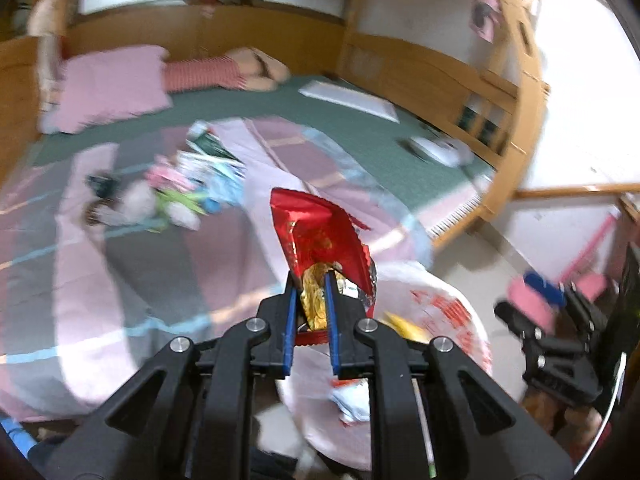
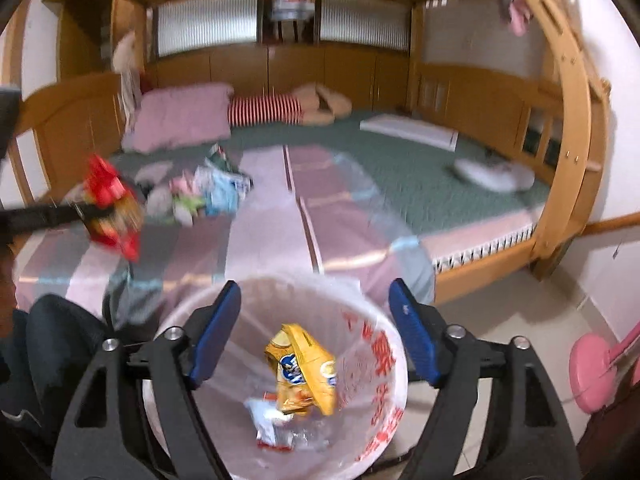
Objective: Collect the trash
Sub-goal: 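Drop the red wrapper from the left gripper into the wastebasket, then grasp the white tissue with the right gripper while the left grasps the white plastic bag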
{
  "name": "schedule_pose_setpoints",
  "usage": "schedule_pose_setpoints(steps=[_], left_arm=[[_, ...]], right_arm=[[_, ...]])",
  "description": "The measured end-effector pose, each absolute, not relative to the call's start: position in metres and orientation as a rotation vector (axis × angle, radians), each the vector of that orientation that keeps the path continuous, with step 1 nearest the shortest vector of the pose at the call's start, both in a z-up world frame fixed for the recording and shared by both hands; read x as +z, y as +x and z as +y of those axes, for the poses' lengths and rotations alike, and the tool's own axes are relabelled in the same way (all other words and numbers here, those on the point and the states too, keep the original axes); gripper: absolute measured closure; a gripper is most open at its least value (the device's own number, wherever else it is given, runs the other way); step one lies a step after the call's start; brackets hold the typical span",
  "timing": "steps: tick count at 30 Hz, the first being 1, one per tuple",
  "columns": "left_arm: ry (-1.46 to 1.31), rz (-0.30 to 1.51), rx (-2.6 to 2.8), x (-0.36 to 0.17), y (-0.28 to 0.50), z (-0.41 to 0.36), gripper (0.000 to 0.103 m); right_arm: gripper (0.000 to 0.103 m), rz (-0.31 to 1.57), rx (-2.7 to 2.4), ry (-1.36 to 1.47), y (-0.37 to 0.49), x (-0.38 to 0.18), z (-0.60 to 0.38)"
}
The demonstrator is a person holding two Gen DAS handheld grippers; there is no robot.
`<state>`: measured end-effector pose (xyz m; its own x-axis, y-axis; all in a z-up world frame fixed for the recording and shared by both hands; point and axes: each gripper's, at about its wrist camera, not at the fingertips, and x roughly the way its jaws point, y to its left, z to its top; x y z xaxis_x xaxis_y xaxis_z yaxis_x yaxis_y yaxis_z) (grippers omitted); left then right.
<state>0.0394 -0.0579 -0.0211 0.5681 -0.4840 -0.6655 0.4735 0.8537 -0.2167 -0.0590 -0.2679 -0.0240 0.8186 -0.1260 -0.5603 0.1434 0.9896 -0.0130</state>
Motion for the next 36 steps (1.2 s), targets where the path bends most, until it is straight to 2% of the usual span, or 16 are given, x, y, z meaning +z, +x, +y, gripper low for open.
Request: schedule_pose_setpoints(steps=[1, 3, 4, 5, 10, 18, 24, 28, 30, 31, 32, 36], left_arm=[[-0.014, 0.806, -0.601, -0.025, 0.039, -0.062, 0.084], [-0.034, 0.863, -0.69, -0.036, 0.041, -0.07, 0.054], [-0.044, 0.882, -0.711, -0.04, 0.041, -0.072, 0.032], [-0.062, 0.913, -0.751, -0.046, 0.041, -0.076, 0.026], [-0.061, 0.933, -0.74, -0.055, 0.043, -0.081, 0.019], [-0.099, 0.853, -0.382, -0.046, 0.08, -0.006, 0.015], [-0.121, 0.8, -0.079, -0.046, 0.11, 0.073, 0.015], [-0.135, 0.781, 0.018, -0.054, 0.138, 0.114, 0.016], [-0.133, 0.783, 0.053, -0.062, 0.157, 0.132, 0.028], [-0.128, 0.795, 0.062, -0.068, 0.167, 0.14, 0.044], [-0.127, 0.805, 0.067, -0.073, 0.172, 0.146, 0.053], [-0.169, 0.804, 0.06, -0.104, 0.185, 0.177, 0.053]], right_arm=[[0.025, 0.58, -0.14, 0.029, -0.06, -0.021, -0.268], [0.025, 0.55, -0.135, 0.034, -0.063, -0.017, -0.267], [0.025, 0.542, -0.134, 0.039, -0.063, -0.016, -0.269], [0.024, 0.532, -0.134, 0.047, -0.063, -0.014, -0.27], [0.022, 0.541, -0.144, 0.065, -0.059, -0.015, -0.274], [0.013, 0.62, -0.109, 0.107, -0.023, -0.03, -0.263], [0.013, 0.77, -0.069, 0.123, 0.046, -0.051, -0.234], [0.013, 0.736, -0.057, 0.099, 0.093, -0.053, -0.206], [0.013, 0.713, -0.052, 0.088, 0.125, -0.057, -0.187], [0.013, 0.695, -0.046, 0.099, 0.141, -0.061, -0.177], [0.013, 0.67, -0.05, 0.114, 0.154, -0.066, -0.168], [0.014, 0.692, -0.038, 0.111, 0.214, -0.093, -0.128]])
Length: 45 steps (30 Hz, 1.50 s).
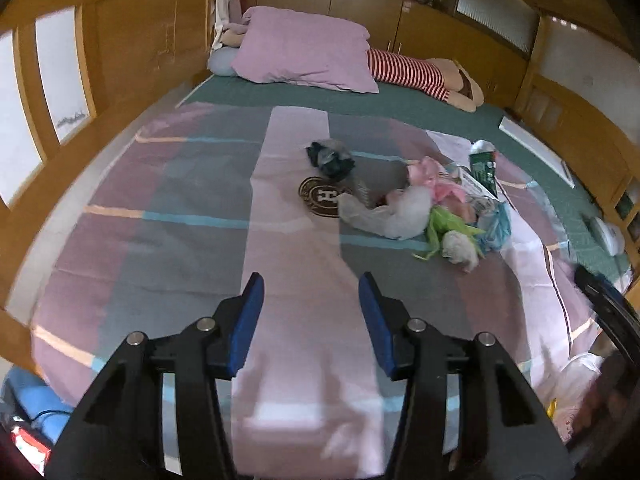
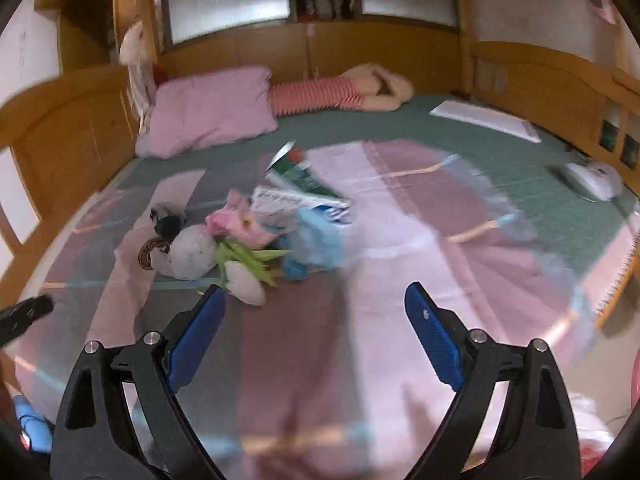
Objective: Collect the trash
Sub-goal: 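Grasp the white tissue with the right gripper while the left grasps the white plastic bag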
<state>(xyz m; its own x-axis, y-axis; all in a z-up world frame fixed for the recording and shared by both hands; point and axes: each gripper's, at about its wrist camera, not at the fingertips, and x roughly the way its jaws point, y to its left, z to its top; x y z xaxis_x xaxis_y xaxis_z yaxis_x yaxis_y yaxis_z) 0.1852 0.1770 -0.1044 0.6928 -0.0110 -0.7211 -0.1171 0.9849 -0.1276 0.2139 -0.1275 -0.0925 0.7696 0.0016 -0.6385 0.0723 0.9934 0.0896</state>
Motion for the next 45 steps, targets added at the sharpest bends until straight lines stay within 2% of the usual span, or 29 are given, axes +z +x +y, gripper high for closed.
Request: schedule_pose_setpoints(steps=[2, 5, 8, 10, 12, 13, 15, 21, 29, 36, 42, 45], left_arm=[[-0.198, 0.893, 0.12, -0.123, 0.19, 0.196, 0.053], [-0.291, 0.924, 0.11, -0.131, 0.194, 0.212, 0.052], [-0.297, 0.923, 0.106, -0.128, 0.198, 0.218, 0.051], [-0.292, 0.921, 0.115, -0.128, 0.203, 0.219, 0.05], [-0.305, 0.94, 0.108, -0.131, 0.207, 0.216, 0.05], [-0.309, 0.949, 0.101, -0.133, 0.207, 0.216, 0.05], [-0.299, 0.959, 0.096, -0.135, 0.207, 0.21, 0.05], [-0.239, 0.935, 0.11, -0.131, 0.205, 0.201, 0.05], [-0.251, 0.927, 0.142, -0.13, 0.202, 0.209, 0.05], [-0.225, 0.921, 0.161, -0.131, 0.203, 0.208, 0.05], [-0.226, 0.846, 0.152, -0.112, 0.243, 0.219, 0.049], [-0.238, 0.843, 0.087, -0.115, 0.275, 0.215, 0.043]], right_arm=[[0.016, 0.754, -0.04, 0.107, 0.245, -0.111, -0.108], [0.021, 0.822, -0.064, 0.072, 0.284, -0.139, -0.08], [0.034, 0.874, -0.079, 0.04, 0.317, -0.161, -0.065], [0.053, 0.9, -0.063, 0.038, 0.327, -0.167, -0.061], [0.062, 0.928, -0.03, 0.054, 0.332, -0.171, -0.059], [0.071, 0.931, -0.012, 0.06, 0.33, -0.171, -0.057], [0.08, 0.942, 0.029, 0.053, 0.324, -0.169, -0.051], [0.087, 0.93, 0.172, 0.09, 0.277, -0.152, -0.036], [0.088, 0.839, 0.295, 0.099, 0.22, -0.105, -0.031], [0.088, 0.826, 0.248, 0.115, 0.214, -0.097, -0.045], [0.088, 0.857, 0.197, 0.161, 0.217, -0.101, -0.063], [0.088, 0.864, 0.16, 0.163, 0.217, -0.1, -0.072]])
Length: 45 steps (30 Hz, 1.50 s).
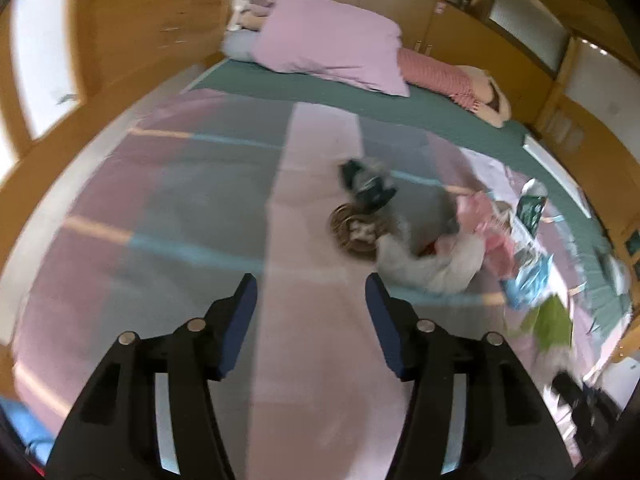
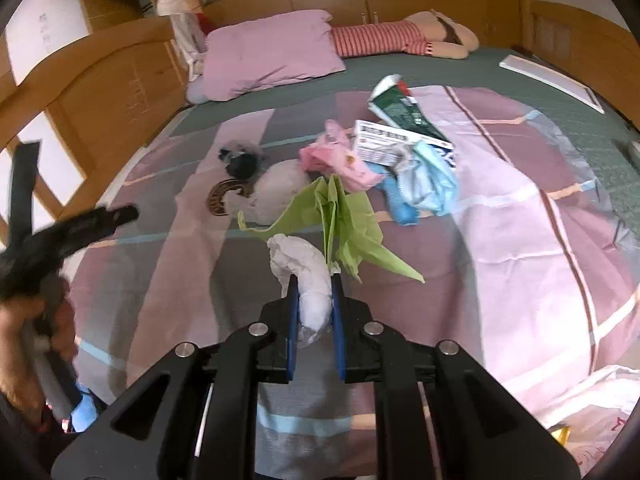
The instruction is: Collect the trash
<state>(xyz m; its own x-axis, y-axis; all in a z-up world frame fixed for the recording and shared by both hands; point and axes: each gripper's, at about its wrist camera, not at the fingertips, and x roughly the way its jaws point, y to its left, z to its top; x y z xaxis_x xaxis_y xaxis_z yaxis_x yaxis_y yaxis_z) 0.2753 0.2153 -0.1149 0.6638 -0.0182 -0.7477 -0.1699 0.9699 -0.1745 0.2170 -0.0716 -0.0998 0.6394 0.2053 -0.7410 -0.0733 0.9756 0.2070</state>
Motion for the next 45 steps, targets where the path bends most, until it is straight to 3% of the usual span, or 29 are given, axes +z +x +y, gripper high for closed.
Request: schedule_pose_setpoints(steps=[2, 4, 12, 13, 14, 16, 18, 22, 30, 35, 36, 40, 45], left_arm=[[-0.217, 0.858, 0.044, -0.121, 0.295, 0.202, 0.025], [-0.173, 0.86, -0.031, -0.127, 0.316, 0.178, 0.015], [0.11, 0.855, -0.212, -0.155, 0.361, 0.077, 0.009], [0.146, 0.877, -0.225, -0.163, 0.364, 0.072, 0.014], [0.175, 0.911, -0.24, -0.173, 0.367, 0.068, 0.037], [0.16, 1.008, -0.265, -0.19, 0.372, 0.071, 0.065], [0.073, 1.018, -0.268, -0.189, 0.372, 0.085, 0.073], [0.063, 1.008, -0.227, -0.172, 0.362, 0.105, 0.078], [-0.122, 0.891, -0.15, -0.104, 0.296, 0.16, 0.078], [-0.167, 0.859, -0.055, -0.105, 0.246, 0.182, 0.078], [-0.164, 0.873, -0.025, -0.11, 0.237, 0.184, 0.078], [-0.145, 0.898, 0.044, -0.115, 0.222, 0.193, 0.078], [-0.146, 0.898, 0.066, -0.115, 0.22, 0.2, 0.078]], right_arm=[[0.088, 0.873, 0.138, 0.164, 0.216, -0.102, -0.078], [0.088, 0.892, 0.114, 0.158, 0.216, -0.107, -0.083], [0.085, 0.985, 0.056, 0.148, 0.216, -0.131, -0.093], [0.081, 0.996, 0.051, 0.153, 0.215, -0.133, -0.093], [0.079, 1.003, 0.046, 0.159, 0.215, -0.134, -0.094], [0.07, 0.996, 0.04, 0.161, 0.214, -0.133, -0.095], [0.058, 0.98, 0.022, 0.141, 0.214, -0.13, -0.094], [0.039, 0.956, -0.012, 0.127, 0.215, -0.126, -0.098], [0.038, 1.008, -0.072, 0.079, 0.233, -0.144, -0.107], [0.038, 1.022, -0.085, 0.086, 0.235, -0.153, -0.108], [0.042, 1.021, -0.082, 0.088, 0.235, -0.153, -0.107], [0.084, 1.015, -0.049, 0.098, 0.239, -0.153, -0.095], [0.093, 0.943, 0.099, 0.134, 0.231, -0.131, -0.066]])
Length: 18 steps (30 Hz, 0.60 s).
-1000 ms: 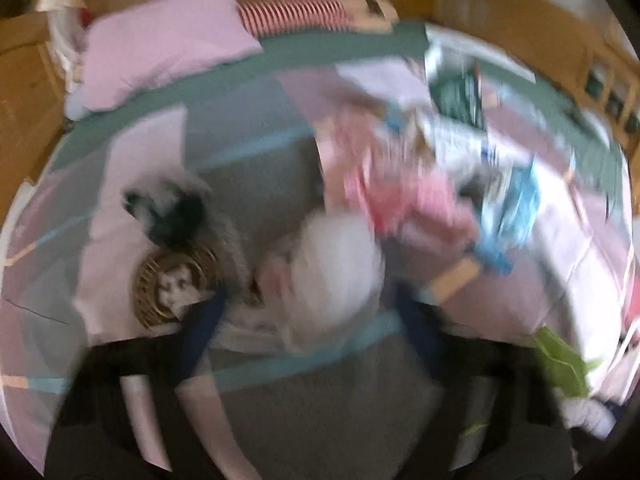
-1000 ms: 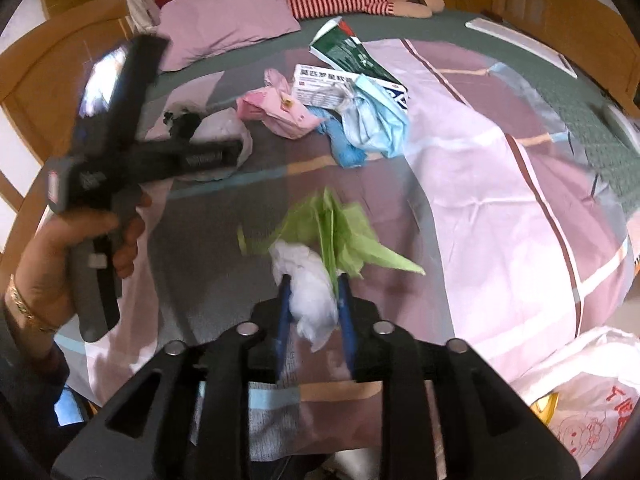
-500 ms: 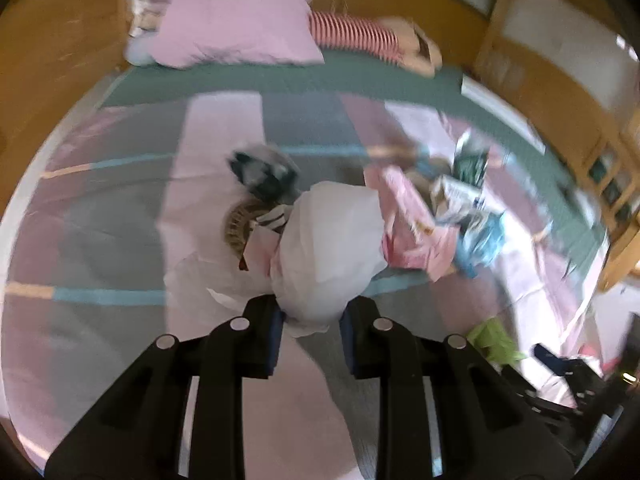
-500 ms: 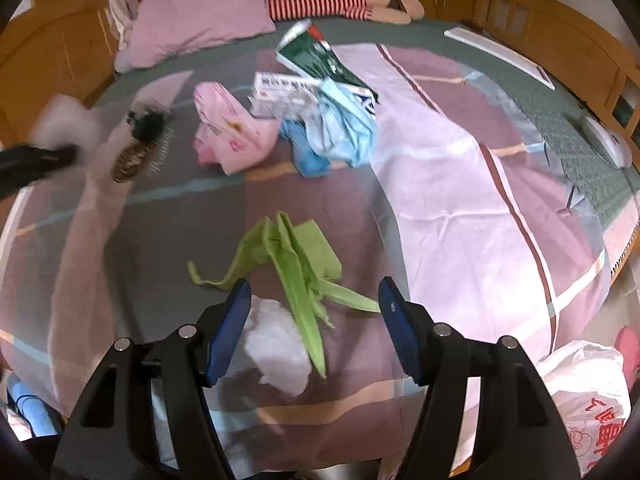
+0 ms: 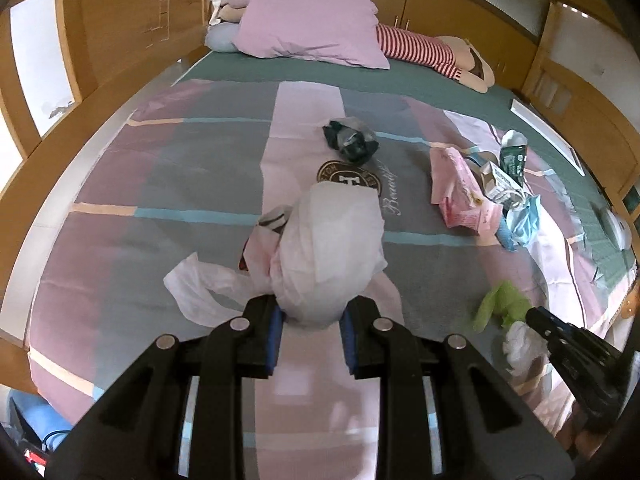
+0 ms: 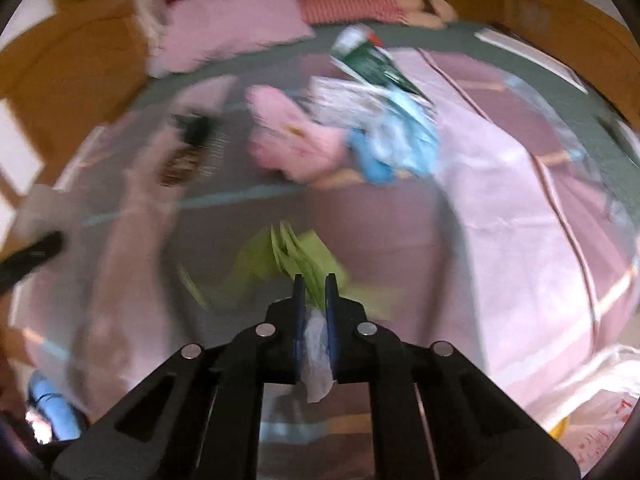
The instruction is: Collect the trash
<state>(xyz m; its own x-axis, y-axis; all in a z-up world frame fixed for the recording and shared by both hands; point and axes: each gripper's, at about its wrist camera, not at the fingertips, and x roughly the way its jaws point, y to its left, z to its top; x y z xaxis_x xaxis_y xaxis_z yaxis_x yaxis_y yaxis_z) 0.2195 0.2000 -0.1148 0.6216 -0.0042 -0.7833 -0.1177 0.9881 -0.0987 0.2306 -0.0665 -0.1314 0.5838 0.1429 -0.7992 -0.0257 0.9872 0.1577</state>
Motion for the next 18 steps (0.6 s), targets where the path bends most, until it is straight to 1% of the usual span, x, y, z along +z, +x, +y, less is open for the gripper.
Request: schedule_pose_setpoints(steps=[3, 7, 14, 18], left_arm=[[-0.149, 0.913, 0.072, -0.118, 0.219, 0.203, 0.078], [-0.156, 0.917, 0.081, -0.119, 0.218, 0.207, 0.078], [-0.165, 0.914, 0.081, -0.118, 0.216, 0.212, 0.078], [-0.163, 0.907, 0.073, -0.116, 0.216, 0.21, 0.078]], right_arm=[[0.093, 0.88, 0.183, 0.119, 0.225, -0.115, -0.048], [0.093, 0.858, 0.218, 0.118, 0.225, -0.107, -0.038], [0.093, 0.838, 0.18, 0.154, 0.221, -0.099, -0.056], [0.093, 0.863, 0.123, 0.163, 0.218, -0.104, -0.072]])
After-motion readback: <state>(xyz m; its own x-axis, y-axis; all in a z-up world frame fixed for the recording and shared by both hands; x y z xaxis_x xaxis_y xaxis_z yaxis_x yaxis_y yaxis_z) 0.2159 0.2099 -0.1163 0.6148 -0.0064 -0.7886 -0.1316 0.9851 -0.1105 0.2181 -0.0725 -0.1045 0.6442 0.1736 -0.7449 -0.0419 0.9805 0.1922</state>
